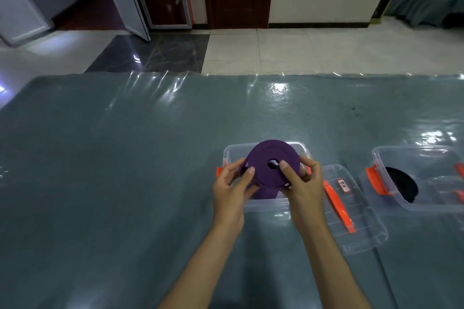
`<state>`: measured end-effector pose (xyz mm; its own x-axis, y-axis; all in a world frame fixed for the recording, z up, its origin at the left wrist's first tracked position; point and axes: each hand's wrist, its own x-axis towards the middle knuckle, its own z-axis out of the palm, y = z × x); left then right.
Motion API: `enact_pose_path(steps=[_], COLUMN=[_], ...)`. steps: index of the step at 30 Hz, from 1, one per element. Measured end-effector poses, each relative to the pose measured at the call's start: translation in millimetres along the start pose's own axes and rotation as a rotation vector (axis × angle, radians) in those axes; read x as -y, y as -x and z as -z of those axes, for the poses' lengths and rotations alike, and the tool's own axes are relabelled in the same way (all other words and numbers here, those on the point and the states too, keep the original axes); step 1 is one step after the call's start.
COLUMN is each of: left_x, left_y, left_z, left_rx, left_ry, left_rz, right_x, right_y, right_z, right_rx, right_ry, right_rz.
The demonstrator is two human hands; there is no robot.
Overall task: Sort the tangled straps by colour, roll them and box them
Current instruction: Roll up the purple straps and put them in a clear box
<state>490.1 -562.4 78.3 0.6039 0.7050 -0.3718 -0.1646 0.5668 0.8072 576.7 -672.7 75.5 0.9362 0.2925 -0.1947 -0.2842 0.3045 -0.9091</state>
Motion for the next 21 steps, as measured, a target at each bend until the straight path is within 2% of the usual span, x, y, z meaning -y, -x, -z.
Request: enact_pose_path(steps=[8, 13, 15, 21], left_x=[36, 83, 96, 113], left_y=[-83, -123, -135, -161], left_z=[-16, -15, -13, -7], left_rx=[-0.122, -0.198, -0.225, -0.246], left_ry=[-0.256, -0.583, -0.724, -0.902], left_rz=[0.115, 0.180, 0.173, 0.202], right_x=[-23, -43, -50, -74], right_y=[-79, -119, -129, -147], right_z=[31, 39, 39, 37], right_rx=[-0.021, 0.181, 0.267, 0.379], right_ry=[0.511, 1.106, 1.195, 1.258], right_rz=[-0.139, -0.319, -0.400, -0.518])
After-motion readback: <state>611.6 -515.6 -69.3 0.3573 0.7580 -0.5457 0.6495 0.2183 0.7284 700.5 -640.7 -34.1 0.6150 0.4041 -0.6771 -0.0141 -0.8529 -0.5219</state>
